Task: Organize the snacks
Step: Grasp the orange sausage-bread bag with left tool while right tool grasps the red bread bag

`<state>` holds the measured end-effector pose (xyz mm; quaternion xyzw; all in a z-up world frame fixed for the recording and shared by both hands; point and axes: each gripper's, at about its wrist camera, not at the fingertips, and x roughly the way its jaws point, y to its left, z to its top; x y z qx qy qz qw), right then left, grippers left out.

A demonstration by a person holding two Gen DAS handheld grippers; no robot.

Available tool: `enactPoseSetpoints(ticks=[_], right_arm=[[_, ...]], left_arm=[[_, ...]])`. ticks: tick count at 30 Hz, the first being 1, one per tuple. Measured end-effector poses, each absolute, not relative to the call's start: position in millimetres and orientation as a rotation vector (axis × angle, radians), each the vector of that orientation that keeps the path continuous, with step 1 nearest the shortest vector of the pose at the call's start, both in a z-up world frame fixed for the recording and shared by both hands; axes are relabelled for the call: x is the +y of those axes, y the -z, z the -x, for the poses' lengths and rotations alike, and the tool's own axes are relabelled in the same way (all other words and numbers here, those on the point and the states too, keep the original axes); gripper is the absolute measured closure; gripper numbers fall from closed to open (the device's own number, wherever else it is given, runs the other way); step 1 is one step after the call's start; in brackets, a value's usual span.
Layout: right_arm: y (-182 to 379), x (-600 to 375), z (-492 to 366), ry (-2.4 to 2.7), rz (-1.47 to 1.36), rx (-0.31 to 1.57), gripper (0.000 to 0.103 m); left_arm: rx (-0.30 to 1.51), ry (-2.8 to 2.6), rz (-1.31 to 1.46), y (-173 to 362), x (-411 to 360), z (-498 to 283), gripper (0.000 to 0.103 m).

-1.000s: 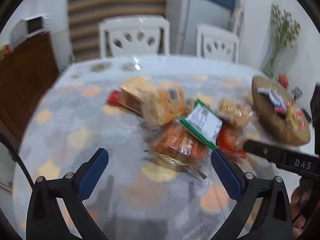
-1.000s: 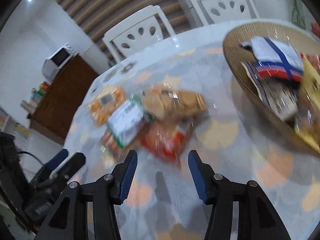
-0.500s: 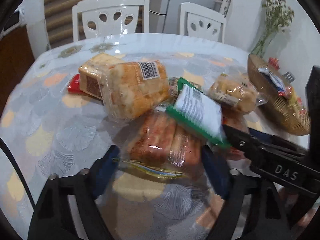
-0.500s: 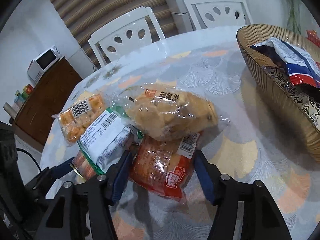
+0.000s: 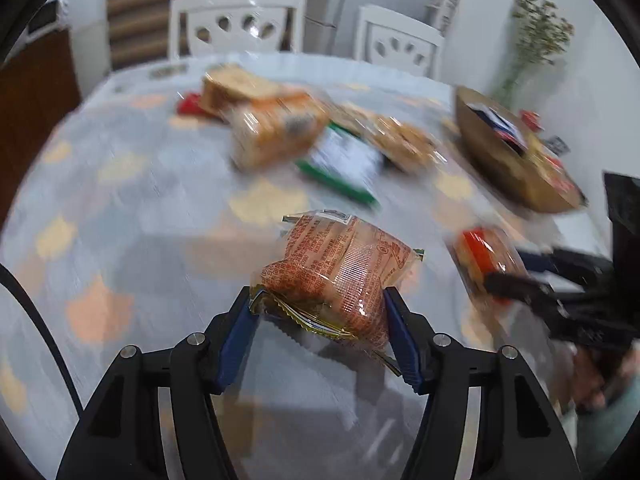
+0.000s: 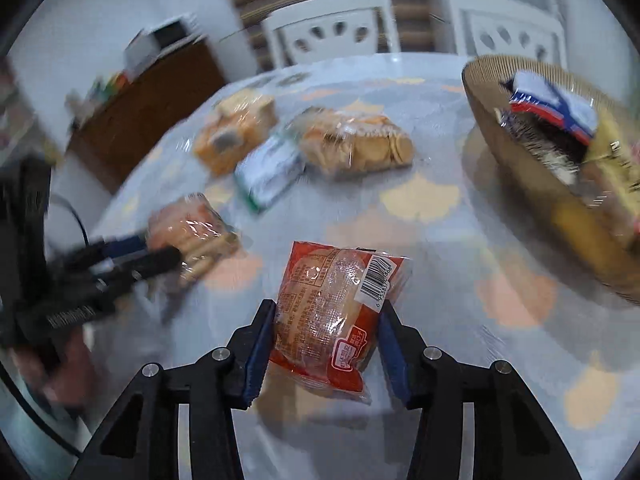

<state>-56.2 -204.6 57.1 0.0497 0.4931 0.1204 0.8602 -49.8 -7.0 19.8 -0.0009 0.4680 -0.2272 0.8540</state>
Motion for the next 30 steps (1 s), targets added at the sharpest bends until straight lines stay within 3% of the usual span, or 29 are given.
enactPoseSetpoints(ticks=[2,5,13,17,22,27,30], right_arm=[[-58,-209,63,-0.243,-0.101,1.037,0.051],[-56,-220,64,-0.224,-0.174,1.034,0.032],[-48,-213,69,-0.198,-0.182,0.997,0.021],[-46,-202,69,-0.172,-0.103,1.001,0.018],[-45,-202,69,-0.172,-0.103,0.998,0.018],[-45,-209,70,-0.190,-0.148,0.989,0.018],[-46,-213,73,-0.201,-0.174,0.982,0.018]], left_arm=[[1.009,0.506,0.029,-19,-7,60,0.034],[0.970,0.449,0.016,-19,-6,58,0.017],[0.972,0.499,0.017,-9,-19,47,0.015],[0.967,0.542,-0.008,-10,-30,52,0.008],[0.964,0.511,-0.041,-8,-40,45,0.010],[0.918,0.522,-0.119,-9,-50,58,0.036],[0.897,0.505,-0.124,-11,-49,61,0.039]])
